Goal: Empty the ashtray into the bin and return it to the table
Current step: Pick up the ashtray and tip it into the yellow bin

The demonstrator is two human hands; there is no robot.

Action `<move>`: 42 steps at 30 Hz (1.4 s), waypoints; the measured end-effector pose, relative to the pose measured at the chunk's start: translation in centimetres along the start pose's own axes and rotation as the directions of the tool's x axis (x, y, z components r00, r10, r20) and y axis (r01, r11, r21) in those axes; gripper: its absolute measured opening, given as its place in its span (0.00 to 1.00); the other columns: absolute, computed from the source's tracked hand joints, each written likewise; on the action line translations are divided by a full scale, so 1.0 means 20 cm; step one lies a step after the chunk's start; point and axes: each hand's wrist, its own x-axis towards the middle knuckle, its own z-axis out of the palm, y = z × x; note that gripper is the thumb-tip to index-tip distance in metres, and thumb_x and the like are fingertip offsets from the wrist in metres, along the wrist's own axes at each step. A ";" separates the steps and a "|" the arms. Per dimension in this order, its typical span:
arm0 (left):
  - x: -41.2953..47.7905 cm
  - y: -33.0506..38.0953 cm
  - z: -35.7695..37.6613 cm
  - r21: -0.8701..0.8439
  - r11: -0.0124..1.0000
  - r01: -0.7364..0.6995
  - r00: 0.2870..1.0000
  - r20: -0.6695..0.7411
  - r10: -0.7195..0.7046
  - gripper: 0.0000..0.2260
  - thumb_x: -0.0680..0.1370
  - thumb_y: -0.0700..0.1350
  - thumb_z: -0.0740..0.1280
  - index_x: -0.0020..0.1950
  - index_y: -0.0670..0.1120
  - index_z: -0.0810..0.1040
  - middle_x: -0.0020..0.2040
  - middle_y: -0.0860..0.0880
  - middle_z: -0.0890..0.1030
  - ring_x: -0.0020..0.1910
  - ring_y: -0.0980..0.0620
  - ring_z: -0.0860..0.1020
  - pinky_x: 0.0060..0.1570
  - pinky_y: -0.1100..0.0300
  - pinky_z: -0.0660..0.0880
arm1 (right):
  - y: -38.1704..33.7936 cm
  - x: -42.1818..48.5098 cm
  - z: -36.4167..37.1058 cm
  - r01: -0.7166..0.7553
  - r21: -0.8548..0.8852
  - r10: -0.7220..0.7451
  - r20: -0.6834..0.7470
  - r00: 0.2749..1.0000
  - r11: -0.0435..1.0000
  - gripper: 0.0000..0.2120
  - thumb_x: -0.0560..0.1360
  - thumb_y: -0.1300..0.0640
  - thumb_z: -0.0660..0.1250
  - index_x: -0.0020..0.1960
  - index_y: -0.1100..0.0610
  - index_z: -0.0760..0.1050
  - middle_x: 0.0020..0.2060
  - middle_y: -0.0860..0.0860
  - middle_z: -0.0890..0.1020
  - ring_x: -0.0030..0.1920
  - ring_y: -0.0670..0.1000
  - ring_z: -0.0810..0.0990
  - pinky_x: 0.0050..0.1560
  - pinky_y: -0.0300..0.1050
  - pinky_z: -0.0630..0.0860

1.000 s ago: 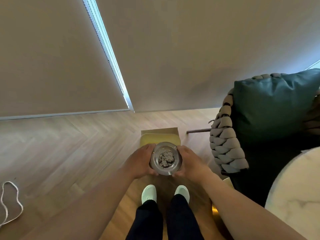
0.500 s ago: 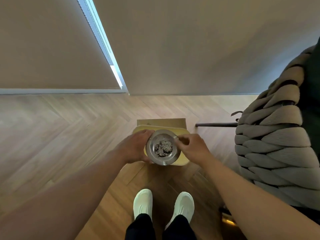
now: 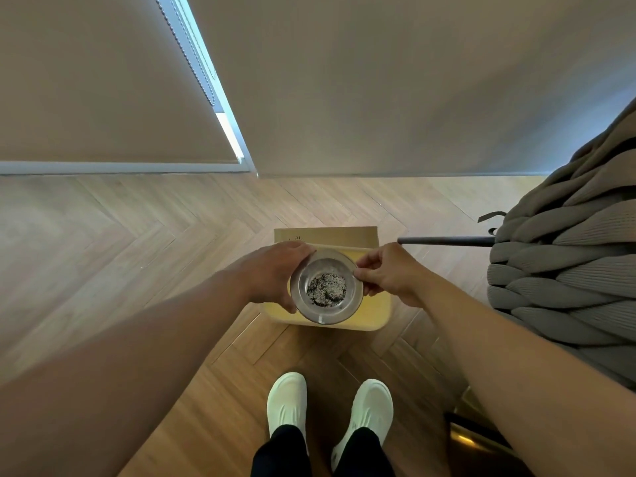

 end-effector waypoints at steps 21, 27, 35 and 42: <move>-0.09 -0.19 0.25 0.290 0.944 0.155 0.985 -0.113 -0.127 0.70 0.55 0.73 0.75 0.77 0.43 0.33 0.80 0.42 0.42 0.79 0.44 0.41 0.74 0.54 0.41 | 0.19 -0.03 -0.02 -0.037 0.081 0.052 -0.200 0.978 0.996 0.05 0.75 0.67 0.70 0.51 0.66 0.78 0.35 0.61 0.82 0.29 0.52 0.81 0.33 0.42 0.81; -0.08 -0.17 0.27 0.290 0.939 0.185 0.978 -0.150 -0.146 0.68 0.56 0.74 0.73 0.77 0.43 0.36 0.80 0.42 0.45 0.79 0.44 0.46 0.75 0.52 0.47 | 0.19 -0.03 -0.02 -0.026 0.089 0.045 -0.216 0.975 0.996 0.04 0.75 0.67 0.71 0.46 0.60 0.78 0.34 0.60 0.83 0.29 0.52 0.81 0.33 0.42 0.80; -0.10 -0.14 0.30 0.220 0.942 0.252 0.961 -0.175 -0.216 0.69 0.56 0.75 0.72 0.78 0.41 0.37 0.80 0.42 0.44 0.79 0.44 0.45 0.76 0.51 0.48 | 0.19 -0.04 -0.03 0.023 0.128 0.007 -0.224 0.975 0.991 0.04 0.75 0.68 0.70 0.47 0.62 0.78 0.37 0.64 0.83 0.32 0.55 0.83 0.33 0.43 0.82; -0.08 -0.09 0.30 0.194 0.944 0.266 0.957 -0.172 -0.234 0.68 0.57 0.73 0.74 0.78 0.41 0.37 0.80 0.43 0.44 0.79 0.44 0.45 0.77 0.49 0.52 | 0.21 -0.04 -0.02 0.068 0.100 -0.038 -0.273 0.961 0.993 0.04 0.74 0.69 0.71 0.48 0.66 0.79 0.36 0.61 0.85 0.32 0.55 0.85 0.36 0.45 0.83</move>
